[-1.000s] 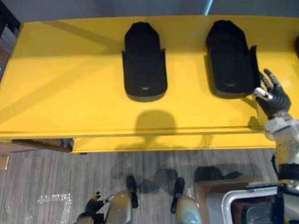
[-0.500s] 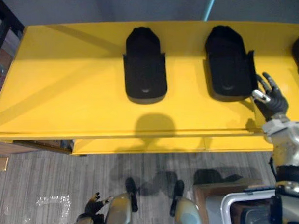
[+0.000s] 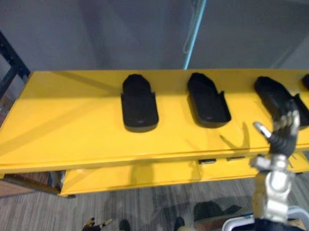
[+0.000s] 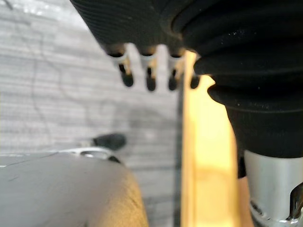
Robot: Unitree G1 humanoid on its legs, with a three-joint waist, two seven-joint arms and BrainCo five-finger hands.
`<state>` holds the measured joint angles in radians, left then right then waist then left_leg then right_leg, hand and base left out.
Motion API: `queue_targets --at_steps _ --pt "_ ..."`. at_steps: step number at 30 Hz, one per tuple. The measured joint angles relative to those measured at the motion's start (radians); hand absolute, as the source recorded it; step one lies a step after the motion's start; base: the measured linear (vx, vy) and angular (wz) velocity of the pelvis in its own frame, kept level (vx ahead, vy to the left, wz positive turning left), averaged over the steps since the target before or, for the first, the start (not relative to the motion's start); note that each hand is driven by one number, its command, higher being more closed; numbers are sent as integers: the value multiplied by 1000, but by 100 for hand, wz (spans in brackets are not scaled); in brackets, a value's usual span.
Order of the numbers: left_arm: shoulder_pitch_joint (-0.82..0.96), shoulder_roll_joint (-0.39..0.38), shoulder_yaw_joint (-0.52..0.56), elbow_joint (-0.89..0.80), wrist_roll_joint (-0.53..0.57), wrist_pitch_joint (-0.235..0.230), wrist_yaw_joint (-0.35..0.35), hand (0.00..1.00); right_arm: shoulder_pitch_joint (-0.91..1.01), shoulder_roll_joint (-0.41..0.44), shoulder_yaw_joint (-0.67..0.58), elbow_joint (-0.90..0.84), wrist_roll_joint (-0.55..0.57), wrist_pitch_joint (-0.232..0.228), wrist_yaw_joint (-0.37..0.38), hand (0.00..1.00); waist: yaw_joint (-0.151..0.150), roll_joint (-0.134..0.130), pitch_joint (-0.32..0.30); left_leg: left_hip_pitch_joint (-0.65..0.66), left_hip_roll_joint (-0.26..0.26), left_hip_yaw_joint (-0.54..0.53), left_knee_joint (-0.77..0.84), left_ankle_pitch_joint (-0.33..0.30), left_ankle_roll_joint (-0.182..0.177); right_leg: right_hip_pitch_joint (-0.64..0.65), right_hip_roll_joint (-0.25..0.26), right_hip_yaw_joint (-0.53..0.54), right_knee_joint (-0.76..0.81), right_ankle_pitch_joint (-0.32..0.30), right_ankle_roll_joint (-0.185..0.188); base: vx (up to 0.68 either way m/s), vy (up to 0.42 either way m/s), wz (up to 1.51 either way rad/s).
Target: Walk over and take plastic housings, then place them on the shelf
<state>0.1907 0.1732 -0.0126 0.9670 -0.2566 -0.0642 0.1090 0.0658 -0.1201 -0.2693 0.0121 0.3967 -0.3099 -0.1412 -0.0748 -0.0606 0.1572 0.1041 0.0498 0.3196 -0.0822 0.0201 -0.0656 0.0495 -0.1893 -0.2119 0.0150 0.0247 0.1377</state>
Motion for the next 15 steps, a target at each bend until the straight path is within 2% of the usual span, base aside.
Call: queue_targets --at_steps 2,4,8,10,11,15 --pt "-15 -7 -1 0 0 -1 3 0 73 64 57 19 8 -1 -35 0 -3 7 -7 8 0 7 -5 -1 0 7 1 4 -6 1 2 -29 16 -14" --pt "-37 -23 -4 11 23 -9 6 0 108 122 108 71 24 -25 -76 0 -9 17 -14 20 2 37 -6 -3 -2 4 3 34 -9 3 5 -41 21 -28" --pt "-75 -30 -48 38 85 -16 5 0 140 138 126 95 21 -59 -135 0 -26 30 -23 41 6 93 -6 -15 -5 -1 14 90 -15 7 1 -42 22 -44" --pt "-91 -34 -86 47 122 -13 3 0 160 137 119 99 18 -77 -171 0 -39 27 -31 41 10 126 -6 -23 -12 -17 23 119 -24 19 -3 -19 4 -48" --pt "-103 -38 -120 65 149 -6 -4 0 167 137 111 125 13 -79 -197 0 -55 22 -34 43 13 150 -6 -26 -16 -24 30 141 -39 32 -5 1 -7 -44" --pt "-131 -48 -144 74 191 11 -8 0 186 136 73 204 15 -84 -214 0 -84 16 -38 71 24 231 -6 -36 -27 -45 53 214 -47 57 -10 6 -15 -62"
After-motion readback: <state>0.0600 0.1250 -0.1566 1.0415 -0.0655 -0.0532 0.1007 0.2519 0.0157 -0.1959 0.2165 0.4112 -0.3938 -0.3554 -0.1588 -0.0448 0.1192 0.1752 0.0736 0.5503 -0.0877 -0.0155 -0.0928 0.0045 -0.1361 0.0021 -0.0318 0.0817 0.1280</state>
